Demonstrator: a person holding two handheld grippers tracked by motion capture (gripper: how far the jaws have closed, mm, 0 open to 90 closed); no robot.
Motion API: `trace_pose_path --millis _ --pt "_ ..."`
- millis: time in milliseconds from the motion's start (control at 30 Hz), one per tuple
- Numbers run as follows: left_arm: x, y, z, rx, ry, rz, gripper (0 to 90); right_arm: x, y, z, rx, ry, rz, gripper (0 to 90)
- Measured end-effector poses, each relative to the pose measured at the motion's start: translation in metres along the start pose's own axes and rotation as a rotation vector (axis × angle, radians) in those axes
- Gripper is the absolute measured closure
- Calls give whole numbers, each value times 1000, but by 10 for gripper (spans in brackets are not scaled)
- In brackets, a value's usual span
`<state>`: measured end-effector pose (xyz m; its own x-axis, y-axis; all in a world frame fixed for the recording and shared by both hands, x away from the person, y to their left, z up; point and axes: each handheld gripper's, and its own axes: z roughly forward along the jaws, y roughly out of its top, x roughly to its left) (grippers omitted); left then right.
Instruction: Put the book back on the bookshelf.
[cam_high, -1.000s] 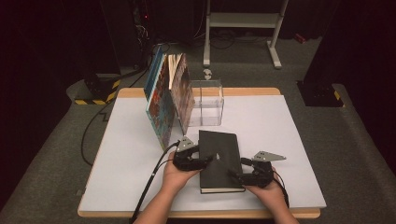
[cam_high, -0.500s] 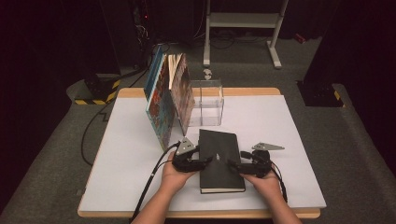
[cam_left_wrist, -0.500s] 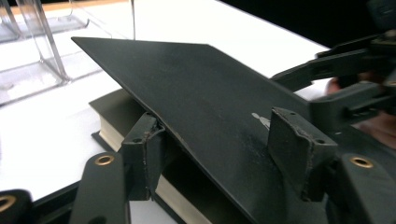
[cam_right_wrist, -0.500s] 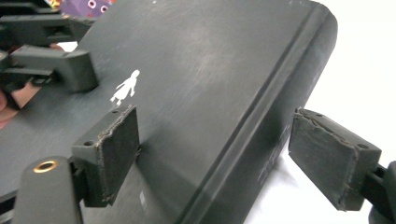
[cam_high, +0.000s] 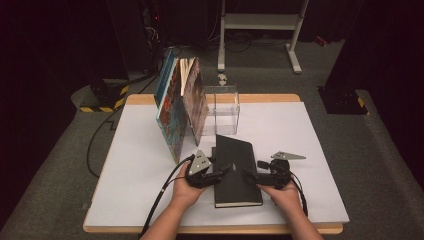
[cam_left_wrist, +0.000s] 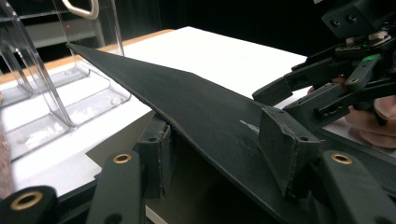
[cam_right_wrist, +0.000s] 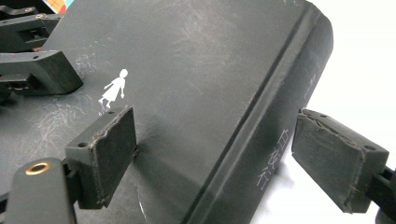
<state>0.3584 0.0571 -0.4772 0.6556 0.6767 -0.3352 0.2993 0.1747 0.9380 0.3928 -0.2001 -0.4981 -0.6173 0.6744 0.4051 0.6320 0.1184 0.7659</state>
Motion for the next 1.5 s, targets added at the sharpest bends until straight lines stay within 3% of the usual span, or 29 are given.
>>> trace_pose_path --millis 300,433,700,933,1500 --pt "-5 1 -3 -15 -5 47 471 2 -1 -3 -9 1 11 117" --pt "-8 0 -6 -35 -10 80 472 2 -2 -3 -5 10 39 84" --pt "-14 -1 -11 -65 -12 118 473 1 -2 -5 -9 44 64 74" --pt "-19 -2 -15 -96 -19 159 473 -2 -4 -3 -21 123 96 69" --pt "-26 -5 -21 -145 -37 233 473 -6 -3 -4 -29 175 92 64"
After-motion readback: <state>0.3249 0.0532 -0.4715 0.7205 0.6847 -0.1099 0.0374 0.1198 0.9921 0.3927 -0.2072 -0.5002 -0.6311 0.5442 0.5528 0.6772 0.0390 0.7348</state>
